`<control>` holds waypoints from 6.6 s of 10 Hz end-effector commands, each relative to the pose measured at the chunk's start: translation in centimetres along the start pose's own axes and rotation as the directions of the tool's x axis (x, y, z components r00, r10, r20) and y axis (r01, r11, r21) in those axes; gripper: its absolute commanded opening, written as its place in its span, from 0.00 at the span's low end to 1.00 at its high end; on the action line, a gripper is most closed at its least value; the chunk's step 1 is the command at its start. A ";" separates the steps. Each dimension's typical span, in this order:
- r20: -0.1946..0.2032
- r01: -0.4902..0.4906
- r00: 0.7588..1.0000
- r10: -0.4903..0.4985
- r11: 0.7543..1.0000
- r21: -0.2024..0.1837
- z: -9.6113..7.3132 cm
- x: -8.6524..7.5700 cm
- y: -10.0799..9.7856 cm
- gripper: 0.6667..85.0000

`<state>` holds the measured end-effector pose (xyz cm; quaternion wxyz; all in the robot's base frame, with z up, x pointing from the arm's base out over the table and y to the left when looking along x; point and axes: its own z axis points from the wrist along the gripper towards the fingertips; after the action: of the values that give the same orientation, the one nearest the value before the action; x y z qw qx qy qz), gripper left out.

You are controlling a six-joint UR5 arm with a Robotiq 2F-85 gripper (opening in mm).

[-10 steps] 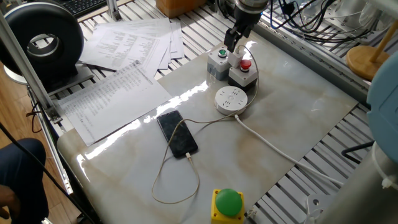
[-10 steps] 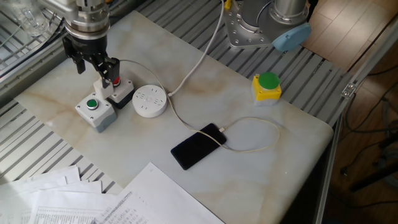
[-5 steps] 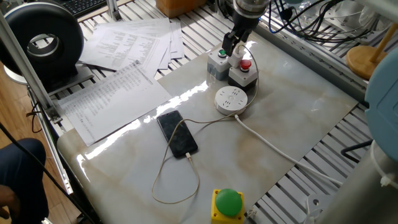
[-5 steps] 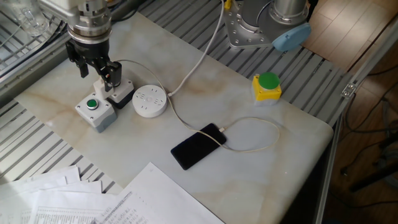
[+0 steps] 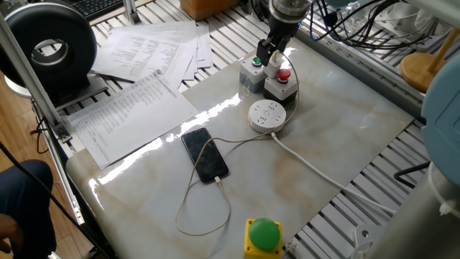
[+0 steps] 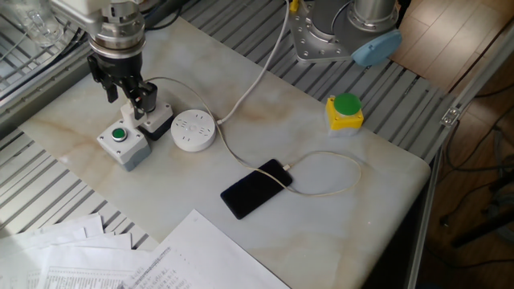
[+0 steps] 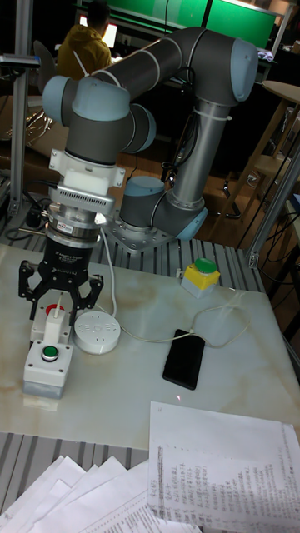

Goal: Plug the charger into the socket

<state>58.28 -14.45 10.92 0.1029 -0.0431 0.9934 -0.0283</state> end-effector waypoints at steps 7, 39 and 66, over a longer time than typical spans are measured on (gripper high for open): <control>0.003 -0.062 0.998 0.062 0.998 -0.012 0.3 0.1 0.3 0.63; -0.174 0.282 0.938 -0.299 0.953 -0.114 -2.6 3.9 10.3 0.00; -0.082 0.253 0.963 -0.258 0.965 -0.071 1.5 3.4 11.5 0.00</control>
<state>54.69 -3.21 8.39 0.0472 -0.1758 0.9832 -0.0155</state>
